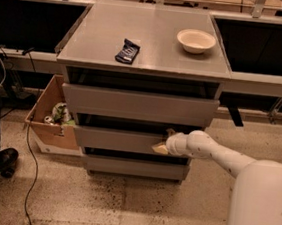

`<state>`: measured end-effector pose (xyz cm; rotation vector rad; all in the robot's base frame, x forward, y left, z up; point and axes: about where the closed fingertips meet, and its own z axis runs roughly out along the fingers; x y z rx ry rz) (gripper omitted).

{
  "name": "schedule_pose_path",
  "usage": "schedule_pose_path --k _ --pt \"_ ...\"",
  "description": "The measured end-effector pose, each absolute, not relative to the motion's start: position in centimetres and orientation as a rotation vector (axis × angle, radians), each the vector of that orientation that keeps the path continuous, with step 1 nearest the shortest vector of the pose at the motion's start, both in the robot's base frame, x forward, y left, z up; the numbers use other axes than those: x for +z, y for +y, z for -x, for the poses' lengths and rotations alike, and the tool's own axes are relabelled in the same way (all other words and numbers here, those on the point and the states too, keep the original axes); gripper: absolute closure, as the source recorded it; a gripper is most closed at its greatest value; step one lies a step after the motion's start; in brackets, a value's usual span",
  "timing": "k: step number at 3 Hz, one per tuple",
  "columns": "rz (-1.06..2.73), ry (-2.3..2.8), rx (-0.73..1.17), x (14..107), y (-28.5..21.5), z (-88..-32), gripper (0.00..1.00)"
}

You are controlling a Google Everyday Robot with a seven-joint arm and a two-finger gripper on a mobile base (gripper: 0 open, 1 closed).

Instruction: Open middle drawer

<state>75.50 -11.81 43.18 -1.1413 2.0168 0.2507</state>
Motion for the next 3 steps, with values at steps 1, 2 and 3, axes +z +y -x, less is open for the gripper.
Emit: schedule_pose_path --k 1,2,3 --pt "1.172 2.026 0.278 43.5 -12.3 -73.1 0.31" --pt "1.172 2.026 0.278 43.9 -12.3 -73.1 0.08" --pt "1.285 2.039 0.329 43.7 -11.8 -69.3 0.0"
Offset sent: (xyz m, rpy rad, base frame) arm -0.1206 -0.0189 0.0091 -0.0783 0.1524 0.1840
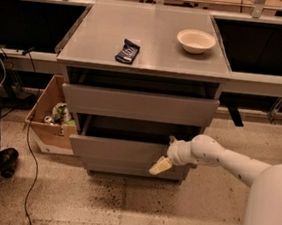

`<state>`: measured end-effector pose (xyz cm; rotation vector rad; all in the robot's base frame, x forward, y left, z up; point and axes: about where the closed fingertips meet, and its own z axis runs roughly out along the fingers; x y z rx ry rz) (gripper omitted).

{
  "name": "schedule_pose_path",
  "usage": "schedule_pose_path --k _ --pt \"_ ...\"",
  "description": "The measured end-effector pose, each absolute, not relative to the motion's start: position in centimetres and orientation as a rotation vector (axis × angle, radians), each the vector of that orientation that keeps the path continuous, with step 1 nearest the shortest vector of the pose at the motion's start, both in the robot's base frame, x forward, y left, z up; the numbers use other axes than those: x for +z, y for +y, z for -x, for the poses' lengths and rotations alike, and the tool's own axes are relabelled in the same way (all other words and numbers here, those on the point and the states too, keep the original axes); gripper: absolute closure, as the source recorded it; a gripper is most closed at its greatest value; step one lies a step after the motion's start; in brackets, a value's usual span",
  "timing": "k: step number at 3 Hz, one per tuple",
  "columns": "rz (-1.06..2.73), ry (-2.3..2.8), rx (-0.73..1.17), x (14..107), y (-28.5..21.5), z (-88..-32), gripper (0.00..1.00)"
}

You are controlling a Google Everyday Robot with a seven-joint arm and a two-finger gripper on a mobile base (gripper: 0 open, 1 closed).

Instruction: Open middle drawer

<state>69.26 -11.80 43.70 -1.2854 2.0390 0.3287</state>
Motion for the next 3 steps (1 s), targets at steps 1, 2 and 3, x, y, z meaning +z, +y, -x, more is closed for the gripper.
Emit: schedule_pose_path --k 1,2,3 --pt "1.496 2.052 0.46 43.7 -10.7 -62.9 0.03" --pt "1.55 2.059 0.502 43.9 -10.6 -61.2 0.25" --pt "1.55 2.059 0.502 44.7 -10.7 -61.2 0.56"
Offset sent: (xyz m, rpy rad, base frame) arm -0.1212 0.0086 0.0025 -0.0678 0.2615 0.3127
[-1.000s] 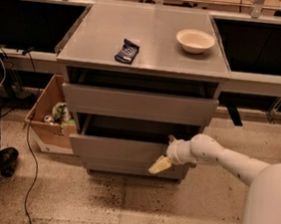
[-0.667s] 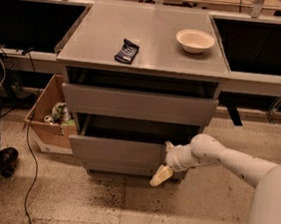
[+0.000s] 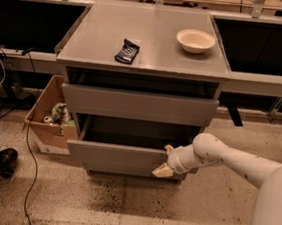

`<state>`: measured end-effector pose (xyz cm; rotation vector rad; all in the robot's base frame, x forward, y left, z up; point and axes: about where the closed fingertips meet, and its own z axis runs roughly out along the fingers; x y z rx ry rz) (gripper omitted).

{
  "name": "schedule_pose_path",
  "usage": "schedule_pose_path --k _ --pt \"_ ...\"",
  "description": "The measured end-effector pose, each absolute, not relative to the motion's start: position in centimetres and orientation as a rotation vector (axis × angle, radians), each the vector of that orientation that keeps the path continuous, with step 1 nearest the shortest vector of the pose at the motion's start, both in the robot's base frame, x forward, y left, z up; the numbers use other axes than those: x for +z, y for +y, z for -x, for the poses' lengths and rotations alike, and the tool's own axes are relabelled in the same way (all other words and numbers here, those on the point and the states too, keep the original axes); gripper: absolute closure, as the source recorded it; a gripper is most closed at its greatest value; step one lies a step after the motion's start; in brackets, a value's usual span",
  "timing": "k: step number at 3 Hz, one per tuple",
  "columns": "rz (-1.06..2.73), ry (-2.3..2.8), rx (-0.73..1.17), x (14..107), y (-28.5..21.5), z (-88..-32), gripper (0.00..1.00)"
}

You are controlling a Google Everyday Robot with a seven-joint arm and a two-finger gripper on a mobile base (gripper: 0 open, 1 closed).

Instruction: Open middle drawer

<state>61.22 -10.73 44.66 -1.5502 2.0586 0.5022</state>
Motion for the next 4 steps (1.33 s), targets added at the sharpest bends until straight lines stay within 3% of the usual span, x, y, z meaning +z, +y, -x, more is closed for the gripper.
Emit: schedule_pose_path --k 1,2,3,4 --pt "1.551 2.058 0.502 45.0 -10.8 -61.2 0.8" --pt "1.572 2.047 0.496 45.6 -10.8 -61.2 0.87" --pt "1.572 2.047 0.496 46.1 -10.9 -61.2 0.72" --pt "1.572 2.047 0.496 46.5 -11.1 -61.2 0.48"
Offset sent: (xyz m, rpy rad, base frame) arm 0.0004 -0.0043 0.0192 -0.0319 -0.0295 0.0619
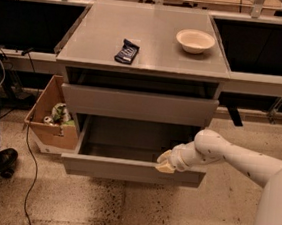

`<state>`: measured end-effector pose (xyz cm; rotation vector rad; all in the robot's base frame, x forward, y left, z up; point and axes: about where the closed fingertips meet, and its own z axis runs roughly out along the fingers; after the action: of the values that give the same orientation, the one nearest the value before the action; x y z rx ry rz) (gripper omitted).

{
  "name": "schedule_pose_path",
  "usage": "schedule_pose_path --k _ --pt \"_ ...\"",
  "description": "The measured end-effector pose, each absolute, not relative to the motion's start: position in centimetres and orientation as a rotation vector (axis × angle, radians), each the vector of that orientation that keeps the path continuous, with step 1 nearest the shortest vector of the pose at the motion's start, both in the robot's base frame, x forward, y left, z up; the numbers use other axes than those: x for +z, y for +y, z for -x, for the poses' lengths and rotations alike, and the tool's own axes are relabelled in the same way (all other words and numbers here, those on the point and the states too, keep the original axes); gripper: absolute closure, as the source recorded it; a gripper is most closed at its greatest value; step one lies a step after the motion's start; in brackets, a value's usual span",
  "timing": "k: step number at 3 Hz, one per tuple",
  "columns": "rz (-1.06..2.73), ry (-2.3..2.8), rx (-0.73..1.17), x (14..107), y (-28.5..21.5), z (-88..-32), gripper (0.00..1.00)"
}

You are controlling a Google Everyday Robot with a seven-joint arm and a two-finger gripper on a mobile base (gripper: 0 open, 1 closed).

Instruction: Open middle drawer

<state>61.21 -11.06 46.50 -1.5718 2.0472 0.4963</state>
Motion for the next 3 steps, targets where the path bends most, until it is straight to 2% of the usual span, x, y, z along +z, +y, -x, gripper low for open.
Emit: schedule_pose_path --k 1,2,3 --pt "1.572 2.047 0.496 46.6 -11.1 -61.2 0.25" --pt "1.546 2.013 0.432 47.8 -11.7 -64.3 0.02" --pt "1.494 2.001 0.398 50.1 -13.0 -67.7 1.0"
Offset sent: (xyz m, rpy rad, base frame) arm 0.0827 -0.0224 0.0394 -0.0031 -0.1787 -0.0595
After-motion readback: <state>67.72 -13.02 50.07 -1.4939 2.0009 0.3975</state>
